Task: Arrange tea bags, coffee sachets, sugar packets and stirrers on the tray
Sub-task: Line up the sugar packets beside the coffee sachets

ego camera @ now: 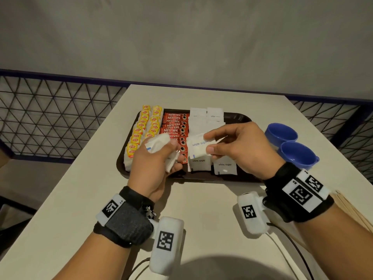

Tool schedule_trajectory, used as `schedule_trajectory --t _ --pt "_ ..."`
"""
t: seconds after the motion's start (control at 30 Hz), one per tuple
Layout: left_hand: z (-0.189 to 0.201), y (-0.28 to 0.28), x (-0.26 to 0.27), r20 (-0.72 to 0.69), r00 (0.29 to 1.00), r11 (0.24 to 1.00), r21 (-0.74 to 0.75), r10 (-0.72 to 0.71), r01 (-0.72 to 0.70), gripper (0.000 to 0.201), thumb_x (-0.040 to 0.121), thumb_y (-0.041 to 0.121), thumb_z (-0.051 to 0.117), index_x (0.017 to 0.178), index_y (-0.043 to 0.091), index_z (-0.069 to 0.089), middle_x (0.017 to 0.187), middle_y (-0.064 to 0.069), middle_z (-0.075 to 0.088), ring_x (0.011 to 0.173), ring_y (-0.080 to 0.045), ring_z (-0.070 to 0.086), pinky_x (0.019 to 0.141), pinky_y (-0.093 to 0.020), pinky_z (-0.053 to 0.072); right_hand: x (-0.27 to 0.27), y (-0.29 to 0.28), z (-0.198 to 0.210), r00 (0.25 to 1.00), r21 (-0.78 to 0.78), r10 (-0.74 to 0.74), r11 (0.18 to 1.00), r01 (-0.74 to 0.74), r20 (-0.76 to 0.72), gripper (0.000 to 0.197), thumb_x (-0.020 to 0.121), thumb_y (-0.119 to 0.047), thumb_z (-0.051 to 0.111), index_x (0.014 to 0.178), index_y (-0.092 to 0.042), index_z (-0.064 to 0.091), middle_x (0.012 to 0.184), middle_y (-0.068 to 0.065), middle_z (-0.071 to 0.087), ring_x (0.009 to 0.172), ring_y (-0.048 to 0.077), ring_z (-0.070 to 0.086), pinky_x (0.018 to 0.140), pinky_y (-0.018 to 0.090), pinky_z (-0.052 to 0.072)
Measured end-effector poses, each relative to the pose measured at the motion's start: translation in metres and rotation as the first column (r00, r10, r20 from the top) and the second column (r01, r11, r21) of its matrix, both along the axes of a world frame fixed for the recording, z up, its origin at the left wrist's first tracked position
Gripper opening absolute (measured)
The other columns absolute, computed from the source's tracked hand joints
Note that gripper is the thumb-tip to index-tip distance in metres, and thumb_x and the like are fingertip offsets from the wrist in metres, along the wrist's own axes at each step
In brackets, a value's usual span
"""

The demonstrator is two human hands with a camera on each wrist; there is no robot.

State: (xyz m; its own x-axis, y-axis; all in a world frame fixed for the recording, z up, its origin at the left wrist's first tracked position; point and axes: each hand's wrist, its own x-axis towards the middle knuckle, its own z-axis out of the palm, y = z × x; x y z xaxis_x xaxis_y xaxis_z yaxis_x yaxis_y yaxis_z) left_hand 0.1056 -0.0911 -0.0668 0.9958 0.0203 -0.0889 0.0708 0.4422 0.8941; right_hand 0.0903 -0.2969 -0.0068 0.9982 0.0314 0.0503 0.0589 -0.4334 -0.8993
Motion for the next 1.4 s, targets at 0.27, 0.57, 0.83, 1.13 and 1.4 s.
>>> schedule_trajectory --t 0.27,0.57,0.83,1.13,1.4 --pt "0.002 0.007 0.004 -0.040 0.999 0.999 -0.028 0.032 -0.033 0.029 0.097 0.012 0.068 0.124 0.001 0.063 0.091 -0.011 0.070 0.075 -0.025 0.067 0.056 -0.030 0.057 0.010 0.011 -0.027 0.988 -0.244 -0.049 0.970 0.012 -0.147 0.016 0.084 -0.002 0.083 0.095 -0.015 0.082 0.098 0.007 0.076 0.065 0.020 0.077 0.071 0.032 0.066" --pt "0.002 0.002 0.001 -0.110 0.993 0.988 -0.150 -0.042 0.025 0.030 0.096 0.000 0.057 0.125 -0.005 0.061 0.096 -0.017 0.070 0.076 -0.028 0.070 0.061 -0.031 0.059 0.024 0.015 -0.032 0.987 -0.613 0.016 0.782 -0.114 -0.162 0.009 0.085 -0.018 0.085 0.093 -0.021 0.083 0.079 -0.013 0.065 0.079 0.008 0.063 0.076 0.019 0.049" --pt "0.007 0.001 -0.004 -0.153 0.981 0.957 -0.280 -0.123 0.076 0.047 0.086 -0.016 0.029 0.116 -0.005 0.062 0.120 -0.028 0.069 0.105 -0.044 0.073 0.096 -0.049 0.058 0.024 0.014 -0.034 0.988 -0.620 0.050 0.774 -0.130 -0.145 0.005 0.087 -0.026 0.084 0.085 -0.022 0.084 0.077 -0.013 0.074 0.073 0.002 0.066 0.064 0.013 0.047" --pt "0.008 -0.008 -0.012 -0.084 0.962 0.944 -0.230 -0.261 0.236 0.040 0.099 -0.015 0.044 0.133 0.003 0.055 0.123 -0.023 0.071 0.106 -0.039 0.073 0.078 -0.039 0.064 -0.001 0.019 -0.013 0.999 -0.098 0.041 0.994 -0.042 -0.010 0.026 0.089 -0.047 0.078 0.098 -0.024 0.074 0.085 0.012 0.077 0.084 0.038 0.068 0.079 0.053 0.059" --pt "0.011 -0.013 -0.017 -0.080 0.962 0.947 -0.211 -0.263 0.241 0.023 0.106 0.005 0.047 0.126 0.000 0.059 0.109 -0.021 0.073 0.096 -0.033 0.075 0.077 -0.050 0.064 -0.008 0.014 -0.020 0.999 -0.105 0.050 0.993 -0.051 -0.016 0.012 0.082 -0.022 0.088 0.081 -0.015 0.079 0.080 -0.002 0.079 0.089 0.010 0.076 0.089 0.035 0.061"
